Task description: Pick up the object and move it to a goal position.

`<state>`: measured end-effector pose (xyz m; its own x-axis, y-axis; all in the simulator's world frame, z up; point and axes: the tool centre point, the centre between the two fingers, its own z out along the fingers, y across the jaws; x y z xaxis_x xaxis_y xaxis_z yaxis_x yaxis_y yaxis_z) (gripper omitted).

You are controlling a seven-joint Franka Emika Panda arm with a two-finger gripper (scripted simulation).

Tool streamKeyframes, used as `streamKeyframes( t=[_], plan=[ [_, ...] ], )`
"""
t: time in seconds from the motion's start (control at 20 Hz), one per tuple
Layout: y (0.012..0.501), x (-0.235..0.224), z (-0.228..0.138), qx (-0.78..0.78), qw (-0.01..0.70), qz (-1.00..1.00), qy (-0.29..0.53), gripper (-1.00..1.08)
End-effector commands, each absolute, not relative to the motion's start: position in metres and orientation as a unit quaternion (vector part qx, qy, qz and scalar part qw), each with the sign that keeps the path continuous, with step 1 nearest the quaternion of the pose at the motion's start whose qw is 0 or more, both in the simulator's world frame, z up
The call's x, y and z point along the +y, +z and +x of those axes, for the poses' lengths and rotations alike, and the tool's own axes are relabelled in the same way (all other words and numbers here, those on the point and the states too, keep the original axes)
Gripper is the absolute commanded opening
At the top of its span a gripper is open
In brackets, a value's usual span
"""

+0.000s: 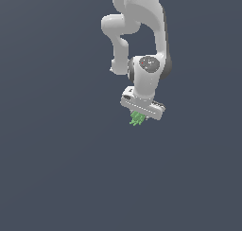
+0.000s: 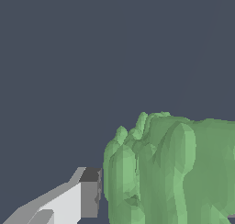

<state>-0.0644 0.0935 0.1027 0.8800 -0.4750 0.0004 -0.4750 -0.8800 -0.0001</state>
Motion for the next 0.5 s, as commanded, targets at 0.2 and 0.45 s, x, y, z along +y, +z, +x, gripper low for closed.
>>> streamKeyframes(
  t=[0.2, 0.45],
  plan=[
    [0.158, 0.103, -0.055, 0.245, 0.000, -0.969, -0.001, -1.00],
    [0.209, 0.111, -0.046, 0.245, 0.000, -0.969, -0.001, -1.00]
  ],
)
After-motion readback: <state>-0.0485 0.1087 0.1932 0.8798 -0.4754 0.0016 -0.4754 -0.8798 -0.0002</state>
